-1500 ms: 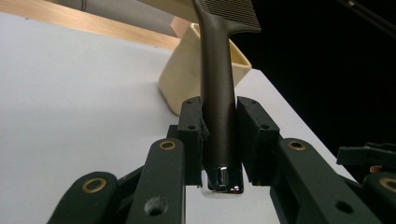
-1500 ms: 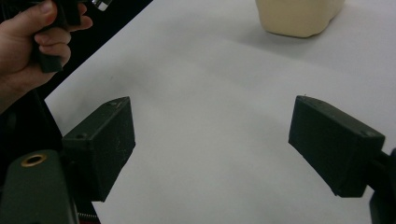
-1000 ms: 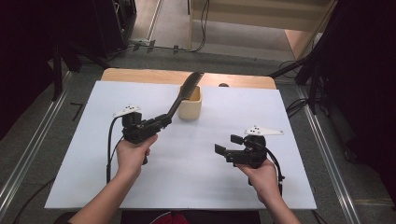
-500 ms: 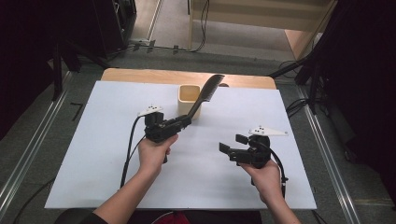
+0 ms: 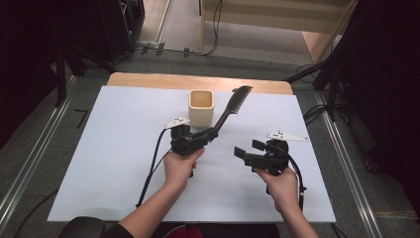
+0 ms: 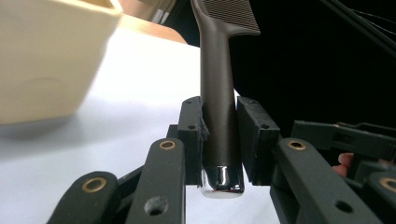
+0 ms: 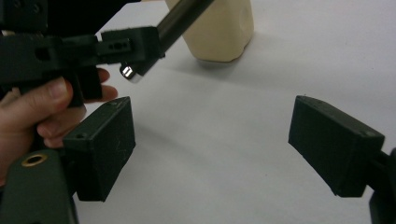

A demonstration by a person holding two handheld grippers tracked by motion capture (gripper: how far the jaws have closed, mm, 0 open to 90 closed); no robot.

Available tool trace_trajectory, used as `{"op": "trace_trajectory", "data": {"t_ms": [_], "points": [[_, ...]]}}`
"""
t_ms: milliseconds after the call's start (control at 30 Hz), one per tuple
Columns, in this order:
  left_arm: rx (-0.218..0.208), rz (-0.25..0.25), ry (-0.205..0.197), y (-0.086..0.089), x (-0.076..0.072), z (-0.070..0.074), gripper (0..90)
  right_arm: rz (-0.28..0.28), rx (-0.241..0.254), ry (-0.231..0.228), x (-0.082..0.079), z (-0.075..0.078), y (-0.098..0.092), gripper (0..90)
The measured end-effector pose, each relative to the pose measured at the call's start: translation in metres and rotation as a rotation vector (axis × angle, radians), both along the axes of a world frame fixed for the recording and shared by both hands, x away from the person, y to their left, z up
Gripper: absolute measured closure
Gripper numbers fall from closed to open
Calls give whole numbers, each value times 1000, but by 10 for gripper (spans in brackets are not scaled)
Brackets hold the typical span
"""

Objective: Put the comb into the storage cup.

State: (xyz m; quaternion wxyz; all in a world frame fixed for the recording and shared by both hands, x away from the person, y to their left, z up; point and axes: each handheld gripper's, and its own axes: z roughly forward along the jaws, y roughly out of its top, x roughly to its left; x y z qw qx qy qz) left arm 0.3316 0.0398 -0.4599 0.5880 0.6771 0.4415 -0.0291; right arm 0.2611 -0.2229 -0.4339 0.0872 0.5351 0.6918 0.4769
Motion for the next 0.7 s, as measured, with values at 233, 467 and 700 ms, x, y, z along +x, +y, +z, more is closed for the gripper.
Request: {"op": "trace_trajectory", "data": {"t_ms": [233, 467, 700], "points": [[-14, -1, 5, -14, -3, -11, 735, -34, 29, 9, 7, 4, -1, 150], [-19, 8, 7, -23, -6, -19, 735, -73, 34, -1, 19, 4, 0, 183], [-40, 20, 1, -28, -10, -26, 735, -115, 48, 19, 34, 2, 2, 204]]}}
